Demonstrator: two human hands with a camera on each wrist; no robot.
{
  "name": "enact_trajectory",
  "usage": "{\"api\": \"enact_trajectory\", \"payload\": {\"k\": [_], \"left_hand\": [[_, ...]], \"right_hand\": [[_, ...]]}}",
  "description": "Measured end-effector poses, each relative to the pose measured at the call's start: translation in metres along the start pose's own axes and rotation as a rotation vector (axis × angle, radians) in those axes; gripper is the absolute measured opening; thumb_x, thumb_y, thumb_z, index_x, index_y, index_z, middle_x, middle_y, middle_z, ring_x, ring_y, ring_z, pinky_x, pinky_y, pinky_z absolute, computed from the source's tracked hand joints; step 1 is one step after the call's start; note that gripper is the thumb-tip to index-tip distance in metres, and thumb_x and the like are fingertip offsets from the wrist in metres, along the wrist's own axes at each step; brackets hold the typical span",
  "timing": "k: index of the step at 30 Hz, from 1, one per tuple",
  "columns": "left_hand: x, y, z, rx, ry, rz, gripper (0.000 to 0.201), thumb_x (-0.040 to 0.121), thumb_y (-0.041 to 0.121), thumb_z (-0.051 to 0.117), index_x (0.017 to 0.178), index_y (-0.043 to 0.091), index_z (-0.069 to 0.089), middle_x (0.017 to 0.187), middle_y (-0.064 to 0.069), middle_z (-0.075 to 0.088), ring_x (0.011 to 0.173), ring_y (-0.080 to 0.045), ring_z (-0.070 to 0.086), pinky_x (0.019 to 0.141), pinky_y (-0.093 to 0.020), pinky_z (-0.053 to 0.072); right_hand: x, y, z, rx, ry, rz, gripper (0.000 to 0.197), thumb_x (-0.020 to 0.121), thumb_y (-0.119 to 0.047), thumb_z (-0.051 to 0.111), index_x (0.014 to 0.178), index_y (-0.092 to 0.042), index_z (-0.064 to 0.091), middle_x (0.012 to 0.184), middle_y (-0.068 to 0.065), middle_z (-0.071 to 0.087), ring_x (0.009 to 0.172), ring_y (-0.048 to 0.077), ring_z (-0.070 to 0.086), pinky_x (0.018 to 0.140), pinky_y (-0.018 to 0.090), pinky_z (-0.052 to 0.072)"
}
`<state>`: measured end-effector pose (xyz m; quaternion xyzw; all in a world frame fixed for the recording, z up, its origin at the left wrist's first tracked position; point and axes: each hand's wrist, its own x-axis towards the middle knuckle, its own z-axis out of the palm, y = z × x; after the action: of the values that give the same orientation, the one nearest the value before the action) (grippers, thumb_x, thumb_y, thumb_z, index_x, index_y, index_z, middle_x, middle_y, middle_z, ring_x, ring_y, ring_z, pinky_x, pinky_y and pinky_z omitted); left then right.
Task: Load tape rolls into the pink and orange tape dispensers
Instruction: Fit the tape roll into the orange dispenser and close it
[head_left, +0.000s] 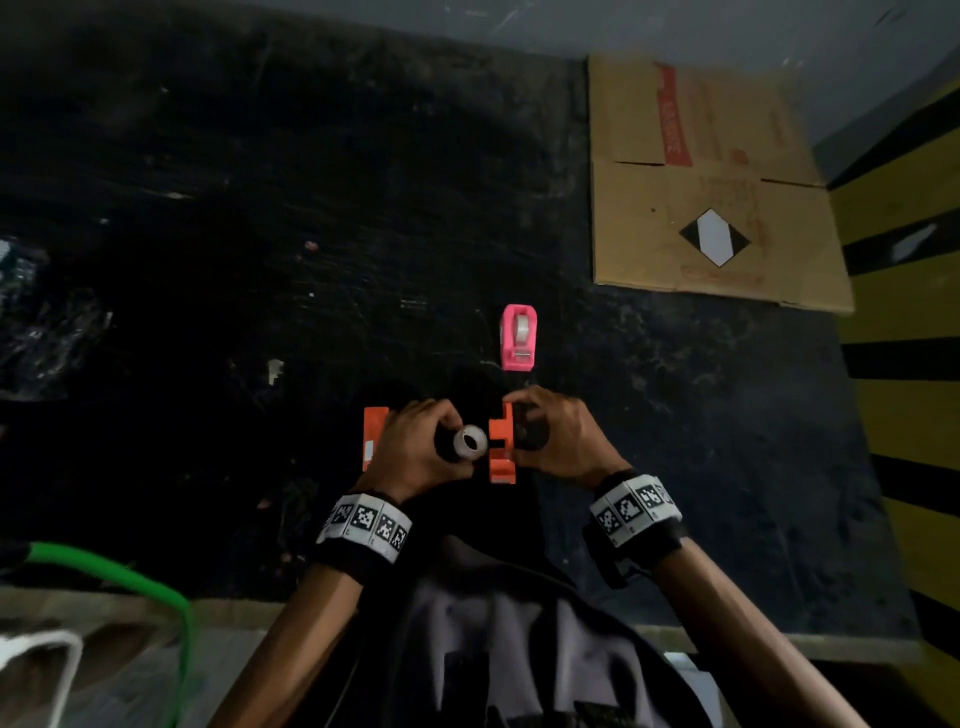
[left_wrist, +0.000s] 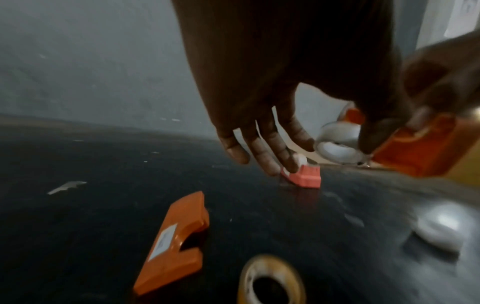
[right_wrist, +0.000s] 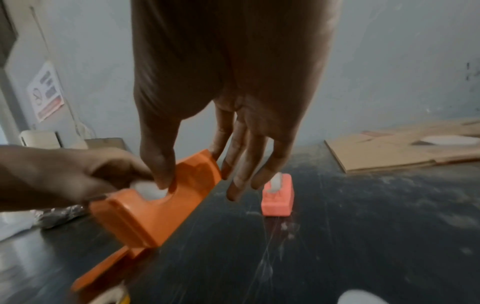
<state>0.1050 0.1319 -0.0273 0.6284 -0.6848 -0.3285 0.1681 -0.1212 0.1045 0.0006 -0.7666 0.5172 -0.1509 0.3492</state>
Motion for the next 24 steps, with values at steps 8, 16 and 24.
{"api": "enact_trajectory", "payload": {"k": [8, 16, 24], "left_hand": [[-0.004, 0.031, -0.029, -0.732, -0.005, -0.003, 0.038, 0.060, 0.028, 0.076, 0.095, 0.017, 0.063, 0.094, 0.003, 0.070, 0.090, -0.006, 0.066, 0.081, -0.020, 0.049], [-0.004, 0.049, -0.039, -0.934, 0.052, -0.018, 0.026, 0.074, 0.015, 0.073, 0.099, 0.010, 0.069, 0.097, -0.001, 0.071, 0.093, -0.007, 0.066, 0.083, -0.018, 0.051], [-0.005, 0.043, -0.043, -0.792, 0.109, -0.045, 0.034, 0.075, 0.038, 0.071, 0.100, 0.014, 0.074, 0.101, -0.010, 0.071, 0.091, -0.017, 0.065, 0.081, -0.031, 0.047]], "right_hand": [[0.002, -0.022, -0.025, 0.122, 0.059, -0.065, 0.067, 0.065, -0.020, 0.093, 0.126, -0.018, 0.064, 0.122, -0.002, 0.069, 0.105, 0.007, 0.068, 0.093, 0.023, 0.056], [-0.007, -0.046, -0.038, 0.195, 0.170, -0.162, 0.066, 0.069, -0.021, 0.093, 0.128, -0.012, 0.064, 0.124, -0.001, 0.063, 0.099, 0.005, 0.069, 0.088, 0.019, 0.057], [-0.010, -0.043, -0.029, 0.324, 0.184, -0.107, 0.068, 0.072, -0.011, 0.092, 0.134, -0.011, 0.063, 0.131, 0.004, 0.062, 0.099, 0.005, 0.073, 0.091, 0.020, 0.057]]}}
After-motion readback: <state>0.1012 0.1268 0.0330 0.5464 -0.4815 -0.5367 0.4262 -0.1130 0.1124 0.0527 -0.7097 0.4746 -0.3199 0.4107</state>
